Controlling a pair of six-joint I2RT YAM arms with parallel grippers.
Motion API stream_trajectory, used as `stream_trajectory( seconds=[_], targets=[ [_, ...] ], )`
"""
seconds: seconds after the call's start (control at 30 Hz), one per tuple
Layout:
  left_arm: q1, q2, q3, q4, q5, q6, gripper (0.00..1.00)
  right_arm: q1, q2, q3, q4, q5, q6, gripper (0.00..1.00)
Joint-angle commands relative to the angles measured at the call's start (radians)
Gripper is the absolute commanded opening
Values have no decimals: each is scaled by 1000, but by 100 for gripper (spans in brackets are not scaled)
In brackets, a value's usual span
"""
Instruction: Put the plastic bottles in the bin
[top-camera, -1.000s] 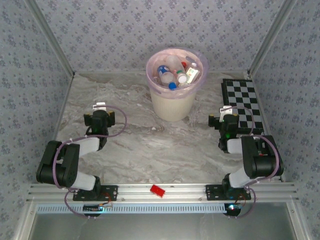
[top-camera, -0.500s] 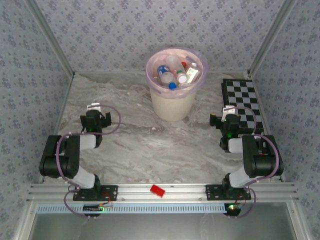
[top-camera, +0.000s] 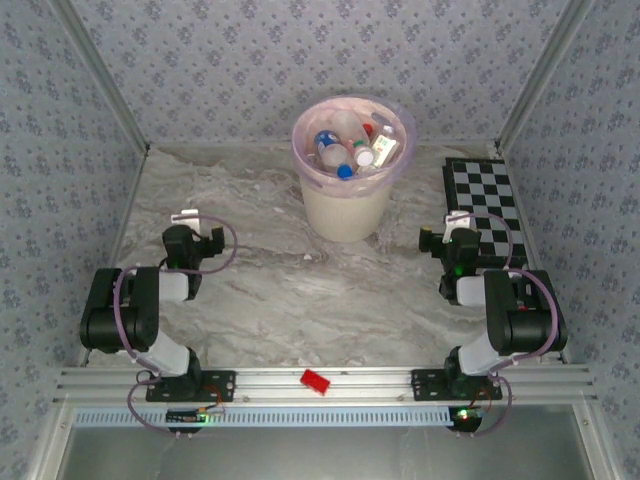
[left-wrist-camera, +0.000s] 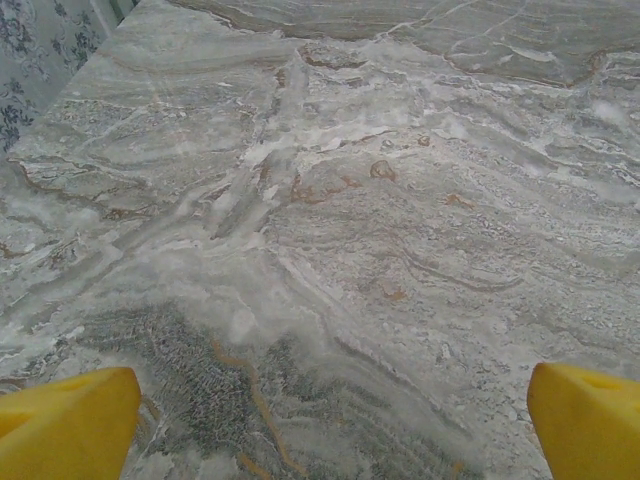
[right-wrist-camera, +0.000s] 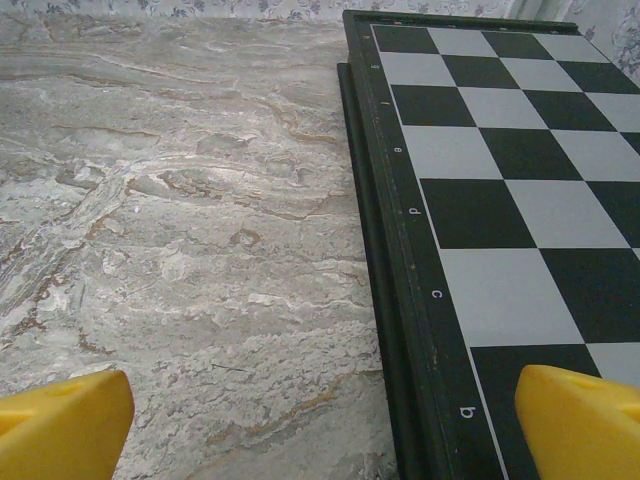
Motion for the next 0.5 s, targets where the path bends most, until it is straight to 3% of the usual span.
stream_trajectory(
  seconds=[0.0,0.47],
  targets=[
    [5,-4,3,42,26,-16,99,-6,6,19,-4,9,17,100],
    [4,-3,4,41,25,-16,99,-5,7,23,-8,10,15,100]
  ],
)
